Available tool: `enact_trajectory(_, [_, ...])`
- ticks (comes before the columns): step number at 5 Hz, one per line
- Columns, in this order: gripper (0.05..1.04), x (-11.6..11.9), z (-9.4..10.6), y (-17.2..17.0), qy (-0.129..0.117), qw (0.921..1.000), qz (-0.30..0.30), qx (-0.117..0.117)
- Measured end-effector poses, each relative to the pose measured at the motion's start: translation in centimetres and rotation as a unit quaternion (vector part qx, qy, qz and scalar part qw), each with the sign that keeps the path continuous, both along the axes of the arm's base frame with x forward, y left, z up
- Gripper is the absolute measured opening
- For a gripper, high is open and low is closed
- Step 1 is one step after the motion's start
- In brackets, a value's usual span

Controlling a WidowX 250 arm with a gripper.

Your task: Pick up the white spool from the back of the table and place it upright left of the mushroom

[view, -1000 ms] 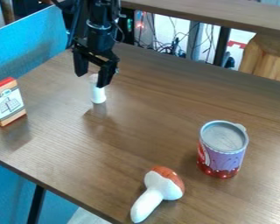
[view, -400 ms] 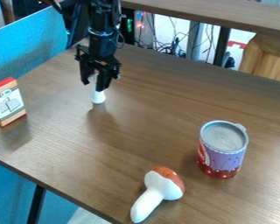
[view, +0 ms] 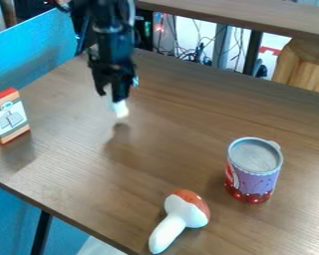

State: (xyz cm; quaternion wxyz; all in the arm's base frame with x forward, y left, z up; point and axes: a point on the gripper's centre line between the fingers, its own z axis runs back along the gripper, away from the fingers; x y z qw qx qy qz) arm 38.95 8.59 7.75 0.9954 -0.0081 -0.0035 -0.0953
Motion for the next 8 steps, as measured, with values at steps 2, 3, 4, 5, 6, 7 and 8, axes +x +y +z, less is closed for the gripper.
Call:
enact_trajectory(2, [0.593, -4.3, 1.3, -2.8, 0.029, 0.9981, -0.054, -0.006])
enact_trajectory(3, [0.593, -6.5, 0.6, -4.4, 0.049, 0.9957, -0.079, 0.005])
enact_trajectory(4, [0.593, -8.4, 0.9, -4.4, 0.044, 0.9957, -0.080, 0.016])
enact_trajectory(5, [0.593, -10.5, 1.3, -4.2, 0.038, 0.9950, -0.086, 0.033])
enact_trajectory(6, [0.593, -11.9, 1.0, -4.7, 0.033, 0.9927, -0.107, 0.043])
enact_trajectory(7, [0.593, -13.0, 0.1, -5.9, 0.040, 0.9879, -0.140, 0.053])
enact_trajectory(8, [0.593, -13.4, -0.7, -6.5, 0.043, 0.9839, -0.158, 0.070])
